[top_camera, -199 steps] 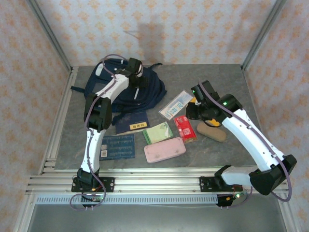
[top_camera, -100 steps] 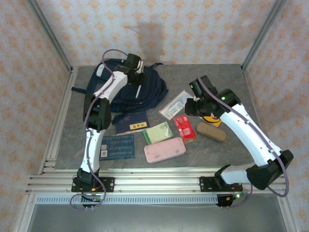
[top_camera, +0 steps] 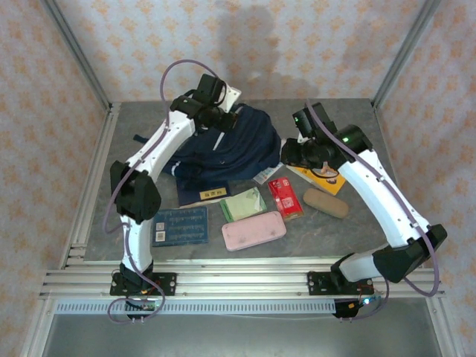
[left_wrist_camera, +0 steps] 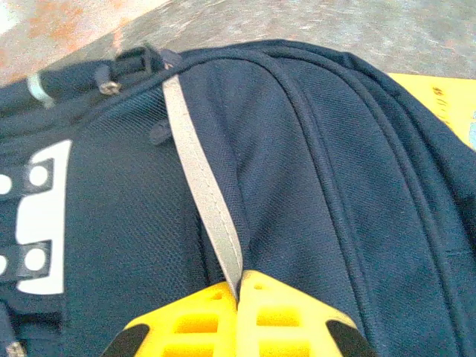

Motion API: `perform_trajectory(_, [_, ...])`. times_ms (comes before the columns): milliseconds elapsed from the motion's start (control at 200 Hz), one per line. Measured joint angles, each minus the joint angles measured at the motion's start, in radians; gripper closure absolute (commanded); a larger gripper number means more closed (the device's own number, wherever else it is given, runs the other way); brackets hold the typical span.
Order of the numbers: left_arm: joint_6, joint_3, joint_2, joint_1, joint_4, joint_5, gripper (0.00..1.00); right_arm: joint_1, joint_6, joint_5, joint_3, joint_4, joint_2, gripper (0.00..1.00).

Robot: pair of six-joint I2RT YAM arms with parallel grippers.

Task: Pack the student bag

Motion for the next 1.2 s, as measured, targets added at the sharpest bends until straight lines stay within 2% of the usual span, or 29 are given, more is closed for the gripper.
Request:
perform_trajectory(155, [0.091,-0.096,-0.096,-0.063,-0.008,0.026,1.0,-0.045,0.066,-0.006,-0.039,0.035,-0.049,0.43])
perform_trajectory(285, [0.161,-0.167,-0.142,-0.116,-0.011,0.035,1.0,-0.111,0.133,-0.038,-0.08,0.081,-0.106,0.38])
perform_trajectory(430, [0.227,-0.24,-0.154,-0.166,-0.005,0.05,1.0,-0.195,0.239,-0.094,-0.138,0.147,-0.14,0.39])
perform_trajectory(540, [0.255,-0.282,-0.154,-0.194,-0.005,0.054,1.0,-0.209,0.305,-0.133,-0.171,0.197,-0.133,0.45])
perform_trajectory(966, [0.176,-0.335,-0.161,-0.203,0.074,0.084,1.0,-0.206,0.618,-0.288,-0.33,0.407,-0.01,0.55])
perform_trajectory(1201, [0.144,-0.335,-0.162,-0.203,0.092,0.11,1.0,-0.127,0.699,-0.329,-0.349,0.525,0.098,0.58])
